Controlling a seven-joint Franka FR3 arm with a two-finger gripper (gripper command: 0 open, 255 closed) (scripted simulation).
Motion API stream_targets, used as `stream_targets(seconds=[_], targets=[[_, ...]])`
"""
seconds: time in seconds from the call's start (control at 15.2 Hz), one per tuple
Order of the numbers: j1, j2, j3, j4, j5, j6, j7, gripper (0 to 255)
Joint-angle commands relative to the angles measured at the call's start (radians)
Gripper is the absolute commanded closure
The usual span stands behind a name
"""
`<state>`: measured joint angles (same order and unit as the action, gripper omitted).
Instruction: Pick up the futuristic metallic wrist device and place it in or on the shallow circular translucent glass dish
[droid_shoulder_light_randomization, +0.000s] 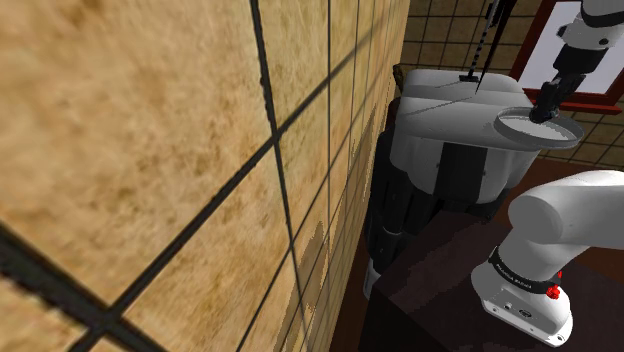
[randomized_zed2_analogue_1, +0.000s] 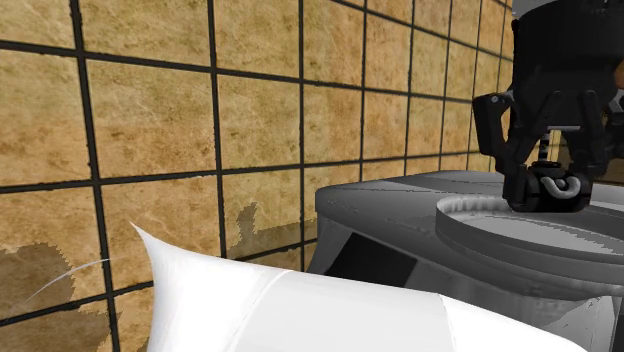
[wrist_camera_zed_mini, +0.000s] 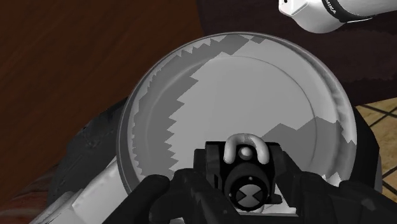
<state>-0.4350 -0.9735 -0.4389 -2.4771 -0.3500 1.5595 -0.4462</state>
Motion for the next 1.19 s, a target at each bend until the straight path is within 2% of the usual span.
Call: stream_targets(seconds=[0.0, 0.4, 0.46, 0.79, 1.06, 1.12], targets=[[-0.002, -0.003, -0.005, -0.014, -0.004, 0.012, 0.0, 255], [-0.002, -0.003, -0.005, -0.014, -0.004, 0.012, 0.0, 255], [-0.002, -0.003, -0.005, -0.014, -0.004, 0.012, 0.0, 0], [-0.002, -0.003, -0.005, -0.014, -0.004, 0.012, 0.0, 0], [0.016, 0.036, 0.028, 0.13, 0.029, -0.094, -0.009, 0], [0.016, 0.036, 0.028, 0.13, 0.029, -0.094, -0.009, 0]])
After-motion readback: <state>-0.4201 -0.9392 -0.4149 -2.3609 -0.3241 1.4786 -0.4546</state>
